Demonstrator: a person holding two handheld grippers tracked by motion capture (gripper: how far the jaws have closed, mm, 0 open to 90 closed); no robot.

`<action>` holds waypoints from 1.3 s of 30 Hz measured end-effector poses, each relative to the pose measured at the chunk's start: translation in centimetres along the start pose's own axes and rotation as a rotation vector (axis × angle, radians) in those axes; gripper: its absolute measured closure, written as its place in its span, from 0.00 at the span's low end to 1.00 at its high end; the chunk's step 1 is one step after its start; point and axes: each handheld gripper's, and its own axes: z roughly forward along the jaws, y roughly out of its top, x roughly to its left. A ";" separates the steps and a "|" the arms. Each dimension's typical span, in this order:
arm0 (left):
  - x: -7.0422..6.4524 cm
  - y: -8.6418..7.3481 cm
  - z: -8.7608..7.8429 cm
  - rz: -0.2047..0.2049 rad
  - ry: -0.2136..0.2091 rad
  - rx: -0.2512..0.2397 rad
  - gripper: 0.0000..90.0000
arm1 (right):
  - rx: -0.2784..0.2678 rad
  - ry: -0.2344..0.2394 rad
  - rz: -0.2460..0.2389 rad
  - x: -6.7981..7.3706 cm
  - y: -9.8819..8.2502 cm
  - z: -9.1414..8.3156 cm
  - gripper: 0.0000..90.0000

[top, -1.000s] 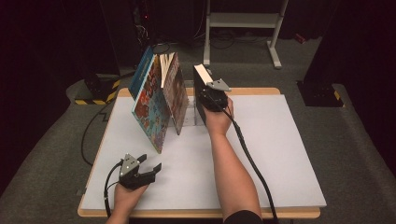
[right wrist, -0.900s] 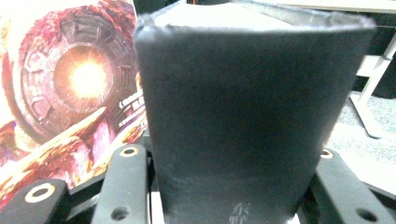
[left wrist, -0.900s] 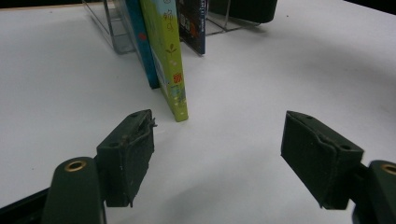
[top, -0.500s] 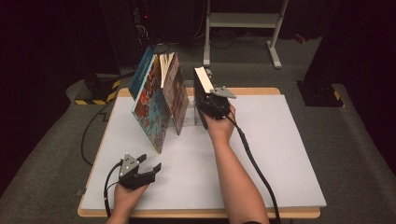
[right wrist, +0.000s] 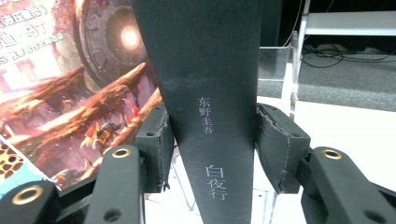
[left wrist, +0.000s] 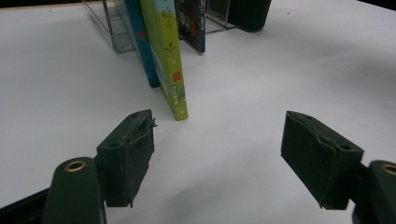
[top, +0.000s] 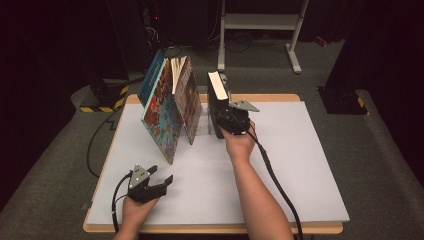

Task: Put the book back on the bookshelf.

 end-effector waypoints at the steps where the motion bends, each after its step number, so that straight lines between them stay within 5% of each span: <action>1: 0.0 0.0 0.0 0.000 0.000 0.000 0.29 | 0.000 0.000 0.000 0.0 0.0 0.0 0.54; 11: 0.0 0.0 0.0 0.001 -0.002 0.002 0.29 | 0.000 0.013 -0.009 1.8 0.4 1.2 0.51; 27: 0.0 0.0 0.0 0.007 0.003 0.005 0.29 | 0.001 0.015 -0.005 1.4 1.0 2.6 0.49; 35: 0.0 0.0 0.0 0.007 -0.001 0.005 0.29 | 0.004 0.012 0.011 1.3 0.9 2.1 0.43; 39: 0.0 0.0 0.0 0.009 -0.003 0.003 0.29 | 0.000 0.024 -0.033 1.5 0.3 0.0 0.37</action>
